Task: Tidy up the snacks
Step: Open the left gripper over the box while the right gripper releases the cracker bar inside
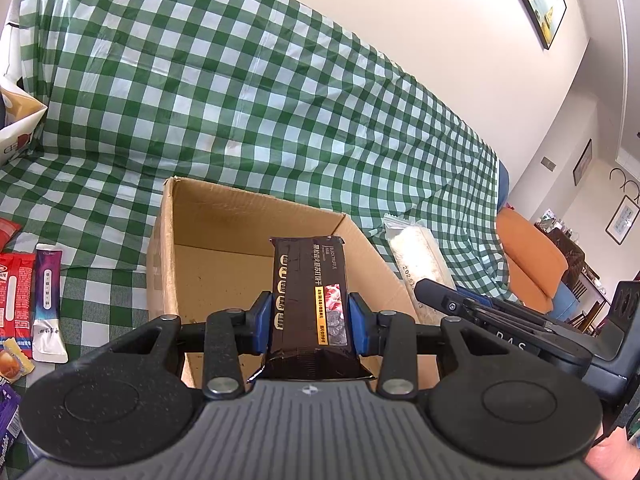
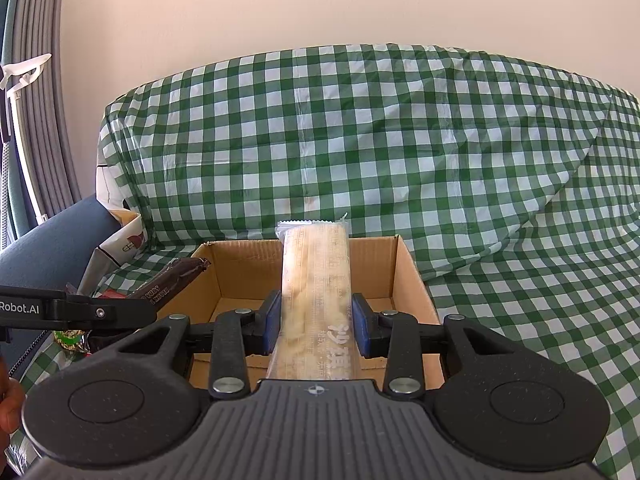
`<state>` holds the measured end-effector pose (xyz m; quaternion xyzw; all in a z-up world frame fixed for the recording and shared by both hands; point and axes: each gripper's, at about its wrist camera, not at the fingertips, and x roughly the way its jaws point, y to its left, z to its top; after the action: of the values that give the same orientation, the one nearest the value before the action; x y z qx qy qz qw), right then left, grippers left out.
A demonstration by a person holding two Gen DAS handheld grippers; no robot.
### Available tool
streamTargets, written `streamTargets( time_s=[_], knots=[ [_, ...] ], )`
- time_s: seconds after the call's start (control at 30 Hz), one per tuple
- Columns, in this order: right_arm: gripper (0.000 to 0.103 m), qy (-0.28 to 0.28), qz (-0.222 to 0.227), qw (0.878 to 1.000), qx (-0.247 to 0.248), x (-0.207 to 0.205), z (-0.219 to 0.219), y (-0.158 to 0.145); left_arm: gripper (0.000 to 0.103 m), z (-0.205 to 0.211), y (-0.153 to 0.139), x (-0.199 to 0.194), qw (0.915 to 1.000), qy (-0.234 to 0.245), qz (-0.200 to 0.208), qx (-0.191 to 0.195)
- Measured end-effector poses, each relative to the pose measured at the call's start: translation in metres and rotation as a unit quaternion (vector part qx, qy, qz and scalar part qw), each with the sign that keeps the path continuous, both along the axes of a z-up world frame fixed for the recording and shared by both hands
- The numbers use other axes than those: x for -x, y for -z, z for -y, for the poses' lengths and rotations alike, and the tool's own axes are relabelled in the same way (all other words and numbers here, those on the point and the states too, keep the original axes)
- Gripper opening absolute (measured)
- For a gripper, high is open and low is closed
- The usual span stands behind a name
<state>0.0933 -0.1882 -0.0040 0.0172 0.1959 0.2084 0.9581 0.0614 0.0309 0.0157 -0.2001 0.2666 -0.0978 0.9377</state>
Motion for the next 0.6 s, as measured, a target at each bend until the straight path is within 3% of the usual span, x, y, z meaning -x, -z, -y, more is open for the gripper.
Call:
streamTargets(
  time_s=[0.6],
  knots=[
    [0.038,0.002,0.0,1.0,0.0,0.0005,-0.0017,-0.0003,0.043,-0.0003,-0.0001,0.0001,0.9999,0.007,0.007,-0.003]
  ],
)
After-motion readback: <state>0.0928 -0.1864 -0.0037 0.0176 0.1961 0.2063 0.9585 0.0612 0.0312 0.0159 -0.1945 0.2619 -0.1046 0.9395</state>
